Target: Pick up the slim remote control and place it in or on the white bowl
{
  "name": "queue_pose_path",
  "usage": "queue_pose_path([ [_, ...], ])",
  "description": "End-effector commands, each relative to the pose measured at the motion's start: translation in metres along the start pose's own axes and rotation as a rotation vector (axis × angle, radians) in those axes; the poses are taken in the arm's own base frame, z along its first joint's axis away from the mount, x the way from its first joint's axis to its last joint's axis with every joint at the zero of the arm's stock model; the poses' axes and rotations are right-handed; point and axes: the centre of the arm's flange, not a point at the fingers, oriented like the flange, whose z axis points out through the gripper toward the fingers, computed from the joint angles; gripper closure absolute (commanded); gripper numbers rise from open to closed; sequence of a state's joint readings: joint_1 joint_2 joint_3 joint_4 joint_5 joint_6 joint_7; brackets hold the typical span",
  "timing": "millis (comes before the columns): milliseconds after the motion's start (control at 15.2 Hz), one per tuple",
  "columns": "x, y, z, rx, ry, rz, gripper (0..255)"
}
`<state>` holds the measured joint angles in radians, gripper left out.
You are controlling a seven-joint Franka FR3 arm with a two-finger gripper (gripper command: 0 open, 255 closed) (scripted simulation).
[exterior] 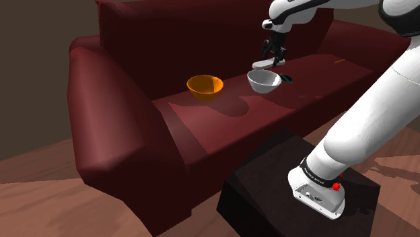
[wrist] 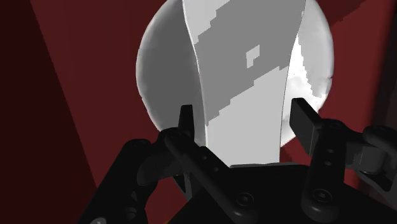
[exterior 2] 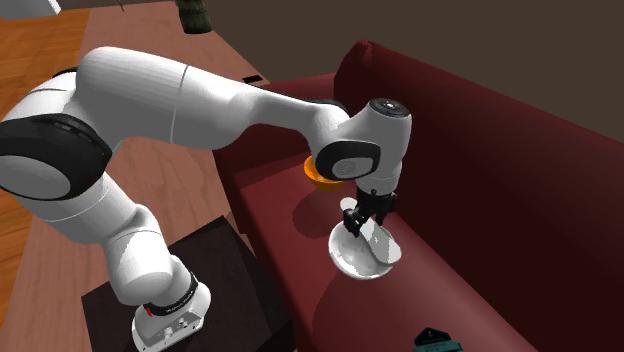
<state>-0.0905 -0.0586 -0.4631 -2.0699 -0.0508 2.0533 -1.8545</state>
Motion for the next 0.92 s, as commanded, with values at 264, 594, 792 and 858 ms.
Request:
queue_pose_path([
  [264,-0.001,-0.003,0.031,0.0,0.0,-0.001,255],
  [594,0.0,-0.004,0.057,0.0,0.0,-0.001,255],
  [792,0.0,-0.004,0.069,0.0,0.0,-0.001,255],
  [858,0.0,-0.004,0.069,0.0,0.0,-0.001,255],
])
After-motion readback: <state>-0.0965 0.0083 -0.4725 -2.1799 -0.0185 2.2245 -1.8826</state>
